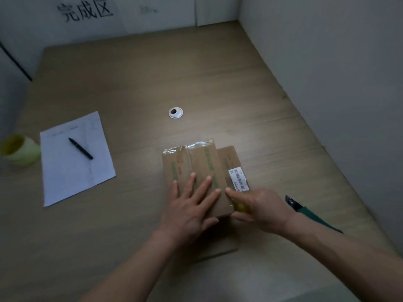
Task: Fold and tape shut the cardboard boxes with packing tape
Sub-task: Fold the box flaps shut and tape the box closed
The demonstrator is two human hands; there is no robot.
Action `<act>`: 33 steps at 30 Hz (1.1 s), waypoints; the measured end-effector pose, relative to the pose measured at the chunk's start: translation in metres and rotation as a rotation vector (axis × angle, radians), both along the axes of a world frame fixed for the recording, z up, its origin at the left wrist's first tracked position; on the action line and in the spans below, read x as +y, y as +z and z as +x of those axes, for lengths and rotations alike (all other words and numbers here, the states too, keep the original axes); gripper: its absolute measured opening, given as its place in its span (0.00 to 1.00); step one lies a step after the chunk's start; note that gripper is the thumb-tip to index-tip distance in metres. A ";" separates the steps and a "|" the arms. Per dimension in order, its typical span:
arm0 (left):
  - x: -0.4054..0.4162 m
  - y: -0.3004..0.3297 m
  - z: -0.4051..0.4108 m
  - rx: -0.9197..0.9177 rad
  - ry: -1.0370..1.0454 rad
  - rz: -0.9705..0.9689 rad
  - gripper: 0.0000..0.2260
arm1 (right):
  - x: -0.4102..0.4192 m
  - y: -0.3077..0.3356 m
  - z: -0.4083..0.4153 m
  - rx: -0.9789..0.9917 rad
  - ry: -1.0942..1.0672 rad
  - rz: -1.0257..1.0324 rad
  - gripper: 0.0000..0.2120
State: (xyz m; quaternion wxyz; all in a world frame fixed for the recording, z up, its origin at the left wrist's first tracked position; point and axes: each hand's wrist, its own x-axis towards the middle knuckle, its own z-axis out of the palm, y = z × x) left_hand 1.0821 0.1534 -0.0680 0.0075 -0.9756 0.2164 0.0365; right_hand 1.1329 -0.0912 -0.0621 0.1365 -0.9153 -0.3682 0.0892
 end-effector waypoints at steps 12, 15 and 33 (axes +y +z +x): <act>-0.054 0.035 0.058 0.245 -0.217 -0.154 0.28 | -0.034 0.015 0.008 0.389 -0.177 0.180 0.24; -0.056 0.025 0.058 0.201 -0.170 -0.210 0.29 | -0.035 0.010 0.012 0.310 -0.128 0.090 0.23; -0.085 0.033 0.077 0.439 0.098 -0.239 0.09 | -0.033 0.033 0.009 -0.082 -0.081 0.093 0.17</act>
